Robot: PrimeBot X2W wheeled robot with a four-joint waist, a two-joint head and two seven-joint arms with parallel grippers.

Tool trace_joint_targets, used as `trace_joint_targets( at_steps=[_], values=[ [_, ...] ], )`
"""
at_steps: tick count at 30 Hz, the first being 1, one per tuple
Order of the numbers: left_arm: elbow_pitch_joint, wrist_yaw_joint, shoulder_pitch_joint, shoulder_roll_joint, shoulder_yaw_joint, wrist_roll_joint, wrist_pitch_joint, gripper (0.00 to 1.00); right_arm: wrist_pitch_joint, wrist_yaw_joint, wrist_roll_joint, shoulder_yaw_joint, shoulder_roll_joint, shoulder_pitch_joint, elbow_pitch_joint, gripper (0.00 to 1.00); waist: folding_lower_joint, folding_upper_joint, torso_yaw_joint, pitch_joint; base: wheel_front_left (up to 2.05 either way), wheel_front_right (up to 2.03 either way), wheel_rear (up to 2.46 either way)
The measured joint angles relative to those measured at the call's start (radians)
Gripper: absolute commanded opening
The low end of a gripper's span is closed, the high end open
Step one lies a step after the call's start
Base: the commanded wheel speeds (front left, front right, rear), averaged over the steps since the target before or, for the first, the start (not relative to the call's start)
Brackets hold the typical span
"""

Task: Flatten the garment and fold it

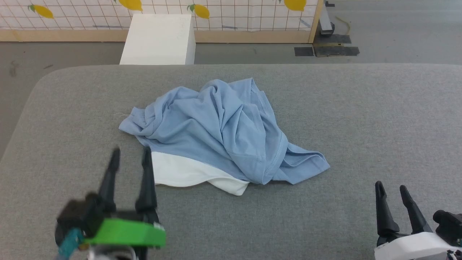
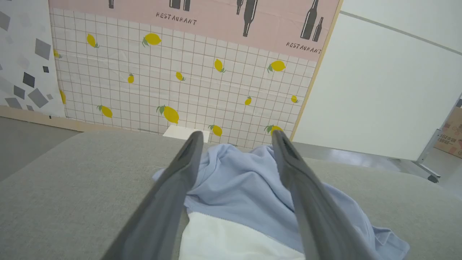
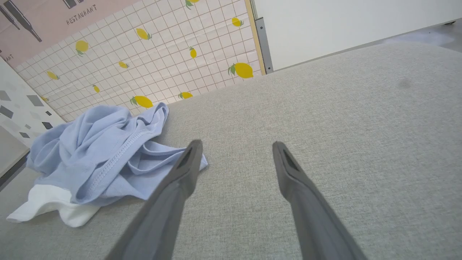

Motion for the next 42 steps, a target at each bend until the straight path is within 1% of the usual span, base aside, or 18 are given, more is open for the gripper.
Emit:
trace_joint_targets(
  at_steps=[2, 5, 7, 9, 10, 13, 16, 21, 25, 29, 32, 37, 38, 39, 40, 41, 42],
  values=[
    [0.001, -0.017, 0.072, -0.047, 0.021, 0.012, 0.000, 1.00, 0.001, 0.000, 0.000, -0.001, 0.000, 0.002, 0.000, 1.00, 0.0000, 0.0000, 0.001, -0.002, 0.00, 0.00, 0.00],
    [0.005, -0.048, 0.122, -0.098, 0.050, 0.024, 0.000, 1.00, 0.006, 0.000, -0.001, -0.001, 0.000, 0.002, 0.000, 1.00, 0.0000, 0.0000, 0.007, -0.006, 0.00, 0.00, 0.00],
    [0.008, -0.071, 0.129, -0.120, 0.068, 0.034, 0.000, 1.00, 0.017, 0.000, -0.007, 0.007, 0.000, 0.002, -0.007, 1.00, 0.0000, 0.0000, 0.015, -0.008, 0.00, 0.00, 0.00],
    [0.013, -0.092, 0.129, -0.130, 0.083, 0.055, 0.000, 1.00, 0.039, 0.000, -0.023, 0.023, 0.000, -0.007, -0.023, 1.00, 0.0000, 0.0000, 0.023, -0.007, 0.00, 0.00, 0.00],
    [0.014, -0.102, 0.129, -0.135, 0.094, 0.066, 0.000, 1.00, 0.056, 0.000, -0.024, 0.035, 0.000, -0.024, -0.036, 1.00, 0.0000, 0.0000, 0.027, -0.005, 0.00, 0.00, 0.00],
    [0.020, -0.128, 0.127, -0.149, 0.118, 0.085, 0.000, 1.00, 0.130, 0.000, -0.077, 0.081, 0.000, -0.118, -0.072, 1.00, 0.0000, 0.0000, 0.033, 0.005, 0.00, 0.00, 0.00],
    [0.030, -0.150, 0.124, -0.168, 0.129, 0.097, 0.000, 1.00, 0.272, 0.000, -0.087, 0.118, 0.000, -0.247, -0.072, 1.00, -0.0001, 0.0000, 0.043, 0.017, 0.00, 0.00, 0.00],
    [0.053, -0.178, 0.116, -0.200, 0.130, 0.122, 0.000, 1.00, 0.548, 0.000, -0.086, 0.155, -0.001, -0.382, 0.004, 1.00, 0.0000, 0.0000, 0.071, 0.032, 0.00, 0.00, 0.00],
    [0.072, -0.188, 0.108, -0.215, 0.128, 0.126, 0.000, 1.00, 0.681, 0.000, -0.104, 0.185, -0.004, -0.440, 0.068, 1.00, -0.0001, 0.0000, 0.105, 0.044, 0.00, 0.00, 0.00],
    [0.090, -0.199, 0.095, -0.219, 0.124, 0.128, 0.000, 1.00, 0.738, 0.000, -0.121, 0.219, -0.016, -0.461, 0.132, 1.00, 0.0000, 0.0000, 0.143, 0.057, 0.00, 0.00, 0.00],
    [0.099, -0.204, 0.094, -0.221, 0.125, 0.130, 0.000, 1.00, 0.771, 0.000, -0.122, 0.227, -0.014, -0.476, 0.187, 1.00, 0.0000, 0.0000, 0.170, 0.066, 0.00, 0.00, 0.00],
    [0.107, -0.208, 0.080, -0.222, 0.116, 0.128, 0.000, 1.00, 0.779, 0.000, -0.123, 0.235, -0.010, -0.504, 0.277, 1.00, 0.0000, 0.0000, 0.209, 0.079, 0.00, 0.00, 0.00],
    [0.108, -0.208, 0.076, -0.222, 0.113, 0.124, 0.000, 1.00, 0.779, 0.000, -0.124, 0.235, -0.008, -0.508, 0.297, 0.96, 0.0000, 0.0000, 0.216, 0.082, 0.00, 0.00, 0.00],
    [0.109, -0.207, 0.073, -0.222, 0.111, 0.121, 0.000, 1.00, 0.776, 0.000, -0.125, 0.244, -0.008, -0.512, 0.315, 0.48, 0.0000, 0.0000, 0.222, 0.085, 0.00, 0.00, 0.00],
    [0.111, -0.206, 0.072, -0.222, 0.106, 0.120, 0.000, 1.00, 0.763, 0.000, -0.126, 0.247, -0.008, -0.516, 0.330, 0.27, 0.0000, 0.0000, 0.227, 0.087, 0.00, 0.00, 0.00],
    [0.113, -0.203, 0.071, -0.222, 0.102, 0.119, 0.000, 1.00, 0.749, 0.000, -0.126, 0.244, -0.007, -0.521, 0.341, 0.00, 0.0000, 0.0000, 0.231, 0.089, 0.00, 0.00, 0.00],
    [0.116, -0.203, 0.070, -0.222, 0.098, 0.118, 0.000, 1.00, 0.732, 0.000, -0.129, 0.244, -0.007, -0.528, 0.351, 0.00, 0.0000, 0.0000, 0.234, 0.092, 0.00, 0.00, 0.00]
  ],
)
